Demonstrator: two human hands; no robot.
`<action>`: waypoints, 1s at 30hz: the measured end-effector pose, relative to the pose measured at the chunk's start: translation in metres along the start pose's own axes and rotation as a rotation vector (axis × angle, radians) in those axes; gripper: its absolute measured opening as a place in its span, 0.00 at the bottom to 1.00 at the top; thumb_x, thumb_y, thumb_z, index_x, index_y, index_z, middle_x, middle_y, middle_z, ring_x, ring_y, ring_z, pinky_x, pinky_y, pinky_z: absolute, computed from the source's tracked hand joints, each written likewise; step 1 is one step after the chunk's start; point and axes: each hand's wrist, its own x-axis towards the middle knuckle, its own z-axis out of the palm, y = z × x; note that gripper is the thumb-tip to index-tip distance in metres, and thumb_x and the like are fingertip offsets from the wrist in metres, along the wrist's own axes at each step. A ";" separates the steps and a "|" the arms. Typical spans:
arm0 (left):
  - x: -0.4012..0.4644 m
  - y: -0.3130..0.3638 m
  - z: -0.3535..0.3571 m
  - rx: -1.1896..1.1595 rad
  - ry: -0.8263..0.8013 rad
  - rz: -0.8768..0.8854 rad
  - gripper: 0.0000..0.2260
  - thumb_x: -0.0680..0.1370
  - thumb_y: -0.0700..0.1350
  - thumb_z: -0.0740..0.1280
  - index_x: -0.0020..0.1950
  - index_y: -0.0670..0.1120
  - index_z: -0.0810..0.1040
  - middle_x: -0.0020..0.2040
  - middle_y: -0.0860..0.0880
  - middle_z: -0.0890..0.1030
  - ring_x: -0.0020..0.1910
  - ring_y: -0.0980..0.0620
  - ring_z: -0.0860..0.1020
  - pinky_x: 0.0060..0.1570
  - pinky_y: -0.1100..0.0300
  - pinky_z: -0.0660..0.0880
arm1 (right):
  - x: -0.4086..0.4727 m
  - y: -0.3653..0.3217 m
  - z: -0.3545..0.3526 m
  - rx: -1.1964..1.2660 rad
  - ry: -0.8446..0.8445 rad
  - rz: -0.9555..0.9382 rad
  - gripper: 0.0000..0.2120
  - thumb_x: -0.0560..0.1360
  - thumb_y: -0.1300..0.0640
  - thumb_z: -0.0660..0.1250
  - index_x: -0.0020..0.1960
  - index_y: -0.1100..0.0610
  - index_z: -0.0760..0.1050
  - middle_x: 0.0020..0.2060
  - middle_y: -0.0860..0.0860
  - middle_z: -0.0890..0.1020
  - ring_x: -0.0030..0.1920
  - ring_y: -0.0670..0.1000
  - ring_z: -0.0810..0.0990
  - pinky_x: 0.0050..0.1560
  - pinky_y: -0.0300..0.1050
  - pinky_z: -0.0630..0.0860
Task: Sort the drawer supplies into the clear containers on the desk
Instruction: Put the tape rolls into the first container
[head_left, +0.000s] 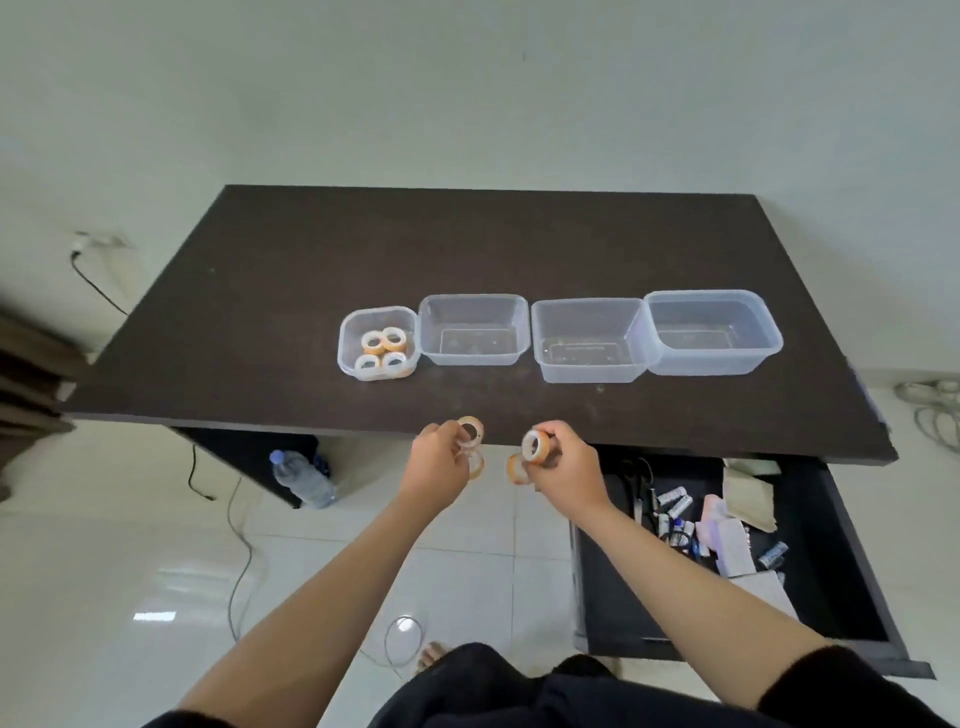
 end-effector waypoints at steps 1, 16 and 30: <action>0.002 -0.010 -0.014 -0.002 0.025 0.005 0.11 0.74 0.36 0.62 0.54 0.43 0.77 0.51 0.46 0.74 0.44 0.50 0.72 0.43 0.62 0.68 | 0.005 -0.010 0.012 -0.002 0.006 -0.025 0.13 0.68 0.60 0.72 0.49 0.49 0.75 0.41 0.47 0.81 0.41 0.49 0.81 0.40 0.47 0.80; 0.063 -0.065 -0.124 -0.089 0.191 -0.016 0.11 0.70 0.37 0.63 0.51 0.45 0.77 0.49 0.45 0.75 0.46 0.46 0.77 0.49 0.54 0.77 | 0.073 -0.114 0.103 -0.074 -0.039 -0.162 0.15 0.68 0.62 0.73 0.52 0.51 0.76 0.40 0.47 0.82 0.42 0.48 0.82 0.43 0.46 0.81; 0.165 -0.060 -0.131 0.092 0.081 0.002 0.13 0.71 0.36 0.61 0.53 0.43 0.78 0.52 0.44 0.77 0.49 0.45 0.76 0.44 0.59 0.72 | 0.174 -0.147 0.126 -0.399 -0.196 -0.240 0.16 0.70 0.60 0.68 0.55 0.49 0.73 0.47 0.49 0.82 0.46 0.53 0.79 0.44 0.50 0.79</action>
